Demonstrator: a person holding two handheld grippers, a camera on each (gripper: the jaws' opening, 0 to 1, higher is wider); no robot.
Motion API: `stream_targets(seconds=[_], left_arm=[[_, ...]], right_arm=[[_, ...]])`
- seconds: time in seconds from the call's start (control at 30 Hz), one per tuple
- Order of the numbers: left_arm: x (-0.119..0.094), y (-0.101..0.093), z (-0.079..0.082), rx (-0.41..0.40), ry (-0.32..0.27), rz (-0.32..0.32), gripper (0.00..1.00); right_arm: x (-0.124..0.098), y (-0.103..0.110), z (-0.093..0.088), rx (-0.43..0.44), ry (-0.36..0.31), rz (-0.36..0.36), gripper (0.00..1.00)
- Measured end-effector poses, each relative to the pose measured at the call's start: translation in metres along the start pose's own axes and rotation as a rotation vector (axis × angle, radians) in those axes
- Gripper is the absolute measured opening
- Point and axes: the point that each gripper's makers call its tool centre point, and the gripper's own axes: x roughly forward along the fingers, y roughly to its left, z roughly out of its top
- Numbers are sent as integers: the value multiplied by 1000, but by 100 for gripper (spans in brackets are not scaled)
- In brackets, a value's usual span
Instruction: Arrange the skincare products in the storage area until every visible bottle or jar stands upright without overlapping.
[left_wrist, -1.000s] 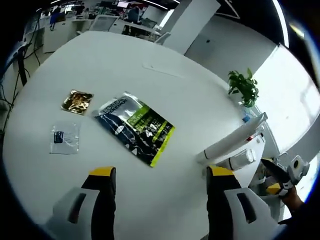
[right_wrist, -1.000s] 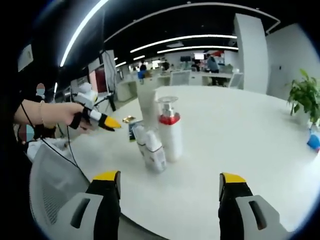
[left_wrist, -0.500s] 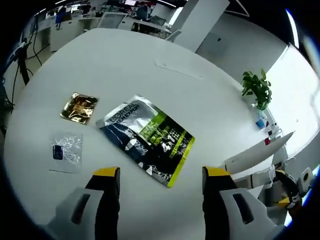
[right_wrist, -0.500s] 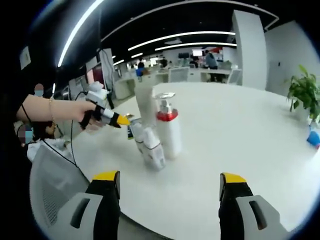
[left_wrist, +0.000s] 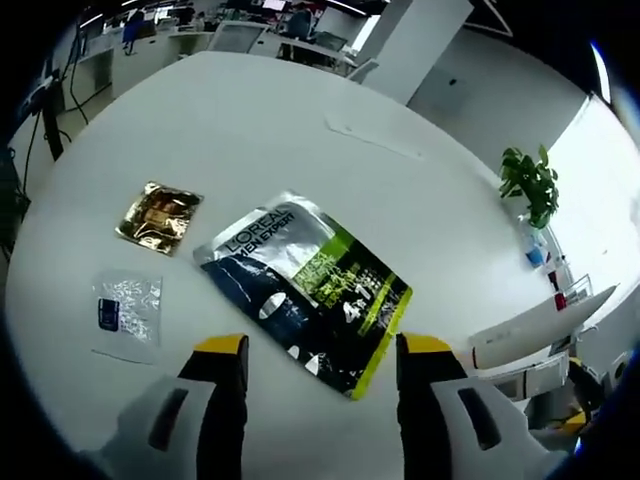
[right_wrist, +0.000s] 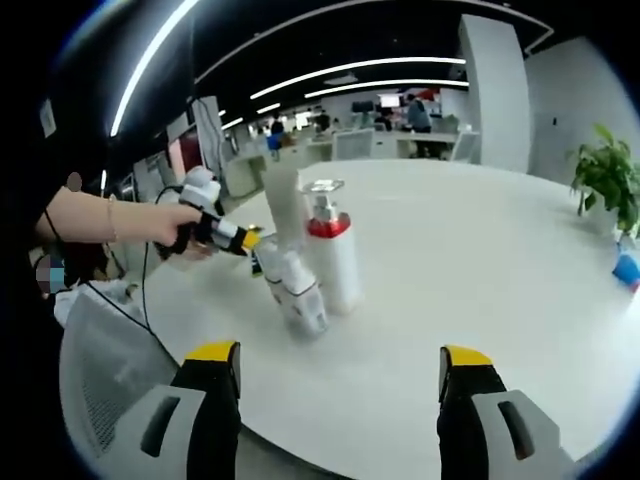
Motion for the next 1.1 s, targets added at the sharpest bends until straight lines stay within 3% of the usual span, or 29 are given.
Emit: stream_targets(seconds=[0.37,0.47,0.57,0.67,0.77,0.93,1.0,1.03,1.1], left_arm=[[9,17,15,75,-10,55,41],[13,30,18,177,8,114,33],[12,30,16,263,13,132,30],[16,36,18,262,5,143,26],[23,49,24,334,4,176,22],[28,40,28,391,-35,169,21],[33,39,32,446,-51,145,13],[33,39,29,448,-39,140,0],[36,38,31,460,-47,134,0]], right_arm=[[1,-1,-2,5,17,-5,84],[1,-2,-3,8,19,-7,84],[1,-2,-3,8,20,-8,84],[1,-2,-3,9,22,-11,83],[1,-2,-4,11,25,-10,83],[1,-3,-5,10,29,-12,83],[1,-3,-5,9,28,-12,83],[1,-3,-5,9,29,-12,83],[1,-3,-6,9,32,-12,83]])
